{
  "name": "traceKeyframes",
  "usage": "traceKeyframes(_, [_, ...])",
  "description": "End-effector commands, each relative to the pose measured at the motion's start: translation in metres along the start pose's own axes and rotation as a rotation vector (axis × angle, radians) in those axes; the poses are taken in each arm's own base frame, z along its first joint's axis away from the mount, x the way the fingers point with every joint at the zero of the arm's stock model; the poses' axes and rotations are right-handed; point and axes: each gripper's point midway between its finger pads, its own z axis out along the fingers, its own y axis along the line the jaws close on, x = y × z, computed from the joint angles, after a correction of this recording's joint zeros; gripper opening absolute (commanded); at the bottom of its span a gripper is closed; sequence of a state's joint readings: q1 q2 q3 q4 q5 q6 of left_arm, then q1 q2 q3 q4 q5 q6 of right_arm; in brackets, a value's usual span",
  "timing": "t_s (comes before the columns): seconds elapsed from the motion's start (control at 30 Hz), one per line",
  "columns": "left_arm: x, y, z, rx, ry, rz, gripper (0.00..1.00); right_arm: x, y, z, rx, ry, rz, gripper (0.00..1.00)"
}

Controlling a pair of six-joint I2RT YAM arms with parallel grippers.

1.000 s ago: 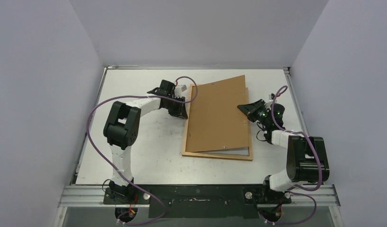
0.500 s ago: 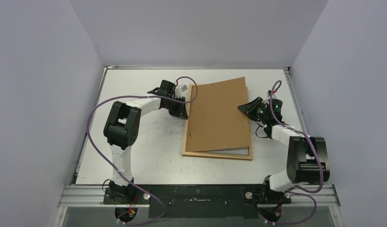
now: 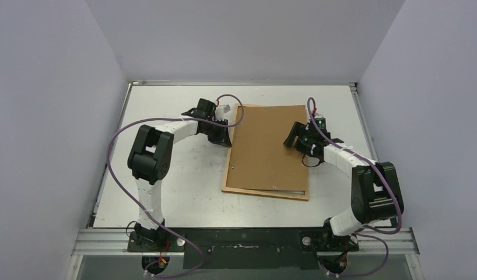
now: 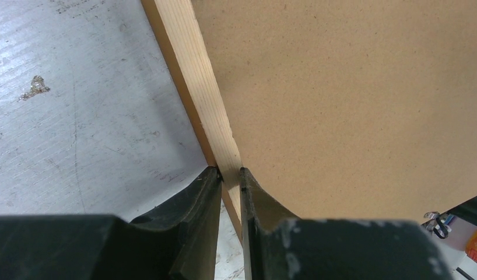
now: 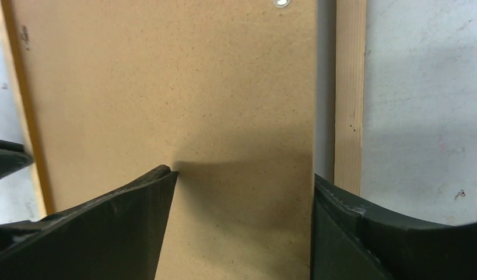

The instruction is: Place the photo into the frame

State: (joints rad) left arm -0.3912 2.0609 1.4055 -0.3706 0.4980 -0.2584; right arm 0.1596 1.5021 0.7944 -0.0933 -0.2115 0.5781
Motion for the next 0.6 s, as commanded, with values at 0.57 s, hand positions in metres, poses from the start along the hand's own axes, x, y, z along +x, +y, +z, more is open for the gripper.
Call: traceKeyframes(0.57, [-0.012, -0.014, -0.008, 0.049, -0.037, 0.026, 0.16, -0.01, -0.005, -0.014, 0.316, 0.055, -0.248, 0.9])
